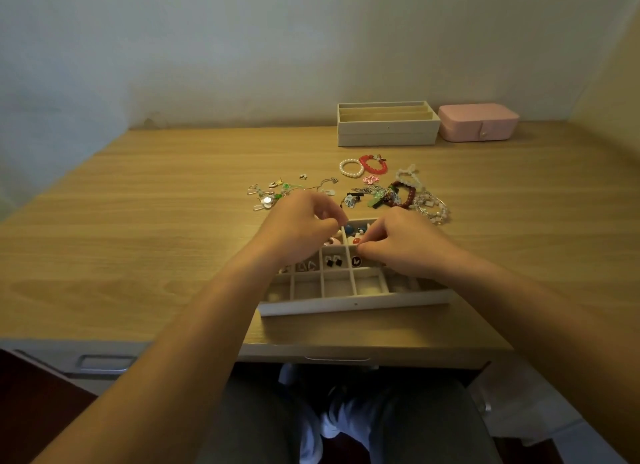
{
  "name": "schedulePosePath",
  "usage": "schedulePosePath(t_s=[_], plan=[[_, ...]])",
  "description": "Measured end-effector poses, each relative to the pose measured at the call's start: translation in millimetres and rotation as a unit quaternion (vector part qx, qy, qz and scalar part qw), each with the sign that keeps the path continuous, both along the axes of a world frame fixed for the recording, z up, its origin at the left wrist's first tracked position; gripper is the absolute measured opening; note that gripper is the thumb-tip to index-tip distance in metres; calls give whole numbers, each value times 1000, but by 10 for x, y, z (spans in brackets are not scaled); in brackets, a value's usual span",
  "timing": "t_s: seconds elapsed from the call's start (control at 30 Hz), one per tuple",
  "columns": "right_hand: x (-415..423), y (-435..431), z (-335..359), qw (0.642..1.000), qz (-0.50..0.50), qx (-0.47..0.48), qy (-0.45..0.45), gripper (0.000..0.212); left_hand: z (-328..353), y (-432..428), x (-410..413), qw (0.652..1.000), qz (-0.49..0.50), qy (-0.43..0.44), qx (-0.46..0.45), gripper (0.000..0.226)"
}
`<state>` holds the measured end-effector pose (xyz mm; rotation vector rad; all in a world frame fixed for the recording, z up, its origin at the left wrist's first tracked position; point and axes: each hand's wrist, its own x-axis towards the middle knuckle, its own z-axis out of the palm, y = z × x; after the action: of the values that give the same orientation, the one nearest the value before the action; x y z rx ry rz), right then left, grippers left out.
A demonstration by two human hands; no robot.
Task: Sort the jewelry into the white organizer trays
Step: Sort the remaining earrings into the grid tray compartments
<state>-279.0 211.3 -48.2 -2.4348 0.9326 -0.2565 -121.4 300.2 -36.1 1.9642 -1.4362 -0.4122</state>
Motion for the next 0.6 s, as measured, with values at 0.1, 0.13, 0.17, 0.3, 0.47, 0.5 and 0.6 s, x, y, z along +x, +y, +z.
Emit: schedulePosePath(t_s=[0.1,0.13,0.17,0.3,0.47,0.5,0.6], plan=[[-36,-13,19,1000,-4,17,-11,19,41,32,-42,999,-29,-26,28,28],[-41,-12,24,1000,-4,22,-15,19,51,42,-61,998,-39,-39,37,30],[-46,-14,30,999,-3,26,-21,20,57,50,-77,996,-48,-54,46,31],[-52,-5,63,998,9,54,-18,20,54,65,-132,990,-65,-107,71,30],[-46,-24,104,998,6,59,-17,19,58,71,-105,991,-70,-95,69,30],[-37,-48,134,998,-2,60,-36,18,72,68,-59,993,-65,-77,55,30],[46,-152,224,993,-25,74,-90,16,144,45,126,999,-22,-29,12,28]])
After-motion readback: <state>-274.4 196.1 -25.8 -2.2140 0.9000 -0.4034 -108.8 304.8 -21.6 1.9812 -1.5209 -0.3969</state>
